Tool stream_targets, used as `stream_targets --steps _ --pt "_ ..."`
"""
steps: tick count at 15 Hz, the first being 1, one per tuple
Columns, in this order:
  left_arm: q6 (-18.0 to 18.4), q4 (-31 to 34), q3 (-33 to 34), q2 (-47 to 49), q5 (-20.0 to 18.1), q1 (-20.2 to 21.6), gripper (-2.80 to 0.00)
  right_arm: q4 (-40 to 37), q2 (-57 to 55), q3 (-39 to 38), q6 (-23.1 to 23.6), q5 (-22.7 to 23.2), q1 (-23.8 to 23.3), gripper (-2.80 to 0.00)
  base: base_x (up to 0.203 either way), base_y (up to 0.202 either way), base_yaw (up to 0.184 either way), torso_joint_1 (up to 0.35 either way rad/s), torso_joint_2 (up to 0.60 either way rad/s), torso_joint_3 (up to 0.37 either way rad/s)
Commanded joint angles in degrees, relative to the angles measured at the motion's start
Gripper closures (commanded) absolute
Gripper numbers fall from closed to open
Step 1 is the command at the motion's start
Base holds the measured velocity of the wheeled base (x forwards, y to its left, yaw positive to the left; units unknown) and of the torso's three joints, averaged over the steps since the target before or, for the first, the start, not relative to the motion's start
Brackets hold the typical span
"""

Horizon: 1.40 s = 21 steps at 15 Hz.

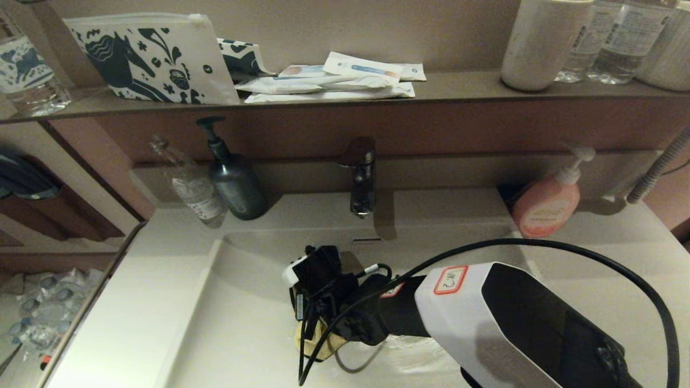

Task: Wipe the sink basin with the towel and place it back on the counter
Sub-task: Wipe the sink

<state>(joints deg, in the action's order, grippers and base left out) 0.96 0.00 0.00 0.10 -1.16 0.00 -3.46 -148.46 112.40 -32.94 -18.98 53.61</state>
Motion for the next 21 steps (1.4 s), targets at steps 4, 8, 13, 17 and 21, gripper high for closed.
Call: stream_targets --steps 4,8,13,17,21 --pt "0.0 0.0 0.0 0.1 0.0 0.0 0.0 4.6 -1.3 -0.1 2.3 -0.4 -1.6 0.0 0.0 0.0 0.0 0.0 0.0 0.0" --pt "0.0 0.0 0.0 0.1 0.0 0.0 0.0 4.9 -1.8 -0.3 3.3 -3.6 -4.1 0.0 0.0 0.0 0.0 0.0 0.0 0.0" --pt "0.0 0.0 0.0 0.1 0.0 0.0 0.0 4.6 0.2 -3.7 4.4 -7.8 -5.0 0.0 0.0 0.0 0.0 0.0 0.0 0.0" --pt "0.0 0.0 0.0 0.1 0.0 0.0 0.0 4.6 2.1 -8.8 5.1 -12.2 -6.9 0.0 0.0 0.0 0.0 0.0 0.0 0.0" --pt "0.0 0.0 0.0 0.1 0.0 0.0 0.0 4.4 6.1 -14.4 5.1 -14.4 -8.9 0.0 0.0 0.0 0.0 0.0 0.0 0.0"
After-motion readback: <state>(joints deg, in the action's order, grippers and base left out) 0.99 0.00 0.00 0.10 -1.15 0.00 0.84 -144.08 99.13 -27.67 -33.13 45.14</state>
